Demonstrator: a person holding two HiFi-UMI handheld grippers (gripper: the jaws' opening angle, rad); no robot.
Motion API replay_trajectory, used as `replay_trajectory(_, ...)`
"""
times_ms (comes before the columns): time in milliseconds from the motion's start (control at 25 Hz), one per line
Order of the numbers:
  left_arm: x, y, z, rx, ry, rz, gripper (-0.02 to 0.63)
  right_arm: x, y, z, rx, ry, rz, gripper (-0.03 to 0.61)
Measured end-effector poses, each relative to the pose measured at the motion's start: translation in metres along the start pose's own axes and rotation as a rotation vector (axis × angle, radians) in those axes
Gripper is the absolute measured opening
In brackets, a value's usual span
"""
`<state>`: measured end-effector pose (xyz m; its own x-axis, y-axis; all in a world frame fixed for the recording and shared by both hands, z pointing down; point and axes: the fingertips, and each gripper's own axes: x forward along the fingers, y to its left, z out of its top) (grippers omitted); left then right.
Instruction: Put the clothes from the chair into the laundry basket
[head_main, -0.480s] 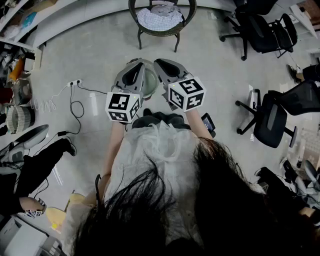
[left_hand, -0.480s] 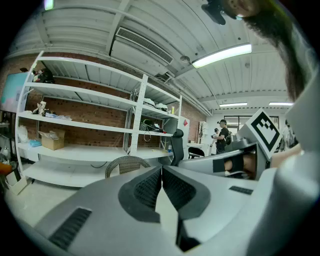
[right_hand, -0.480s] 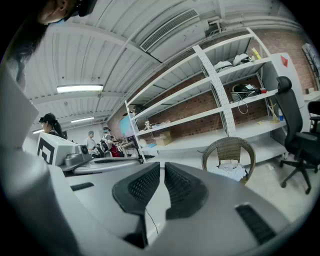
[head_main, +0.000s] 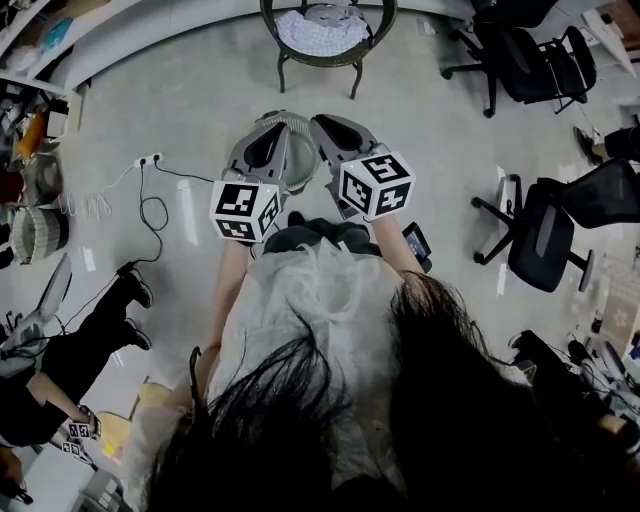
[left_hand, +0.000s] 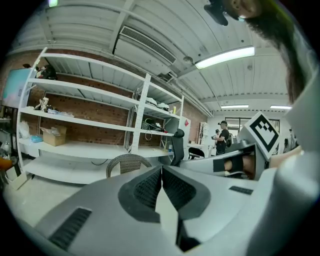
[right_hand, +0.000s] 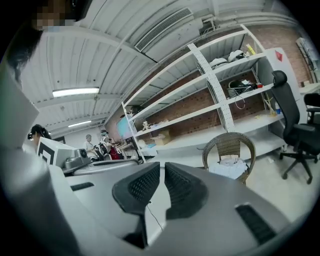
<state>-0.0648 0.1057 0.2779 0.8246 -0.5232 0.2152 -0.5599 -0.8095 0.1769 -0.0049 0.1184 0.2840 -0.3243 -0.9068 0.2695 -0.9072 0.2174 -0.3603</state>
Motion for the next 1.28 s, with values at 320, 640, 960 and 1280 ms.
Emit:
replay_trajectory(320,-0.013,0.021,0.000,-0.016,-0.008,-0.019,0.020,0.015,0.019,-0.008,0.022,0.004,-0.008,0.044)
replay_trajectory(640,-0.019,0.034,-0.011,-0.013,0.010,-0.043,0.020,0.024,0.026,-0.020,0.037,0.012,-0.031,0.044)
replay_trajectory(960,-0.014,0.044,-0.017,-0.031,0.024,-0.052,0.020,0.033,0.021,-0.024,0.047,0.026,-0.047,0.044)
replay_trajectory(1280,0.010,0.050,-0.018,-0.041,0.042,-0.064,0.018,0.042,-0.004,-0.016,0.071,0.024,-0.071,0.044)
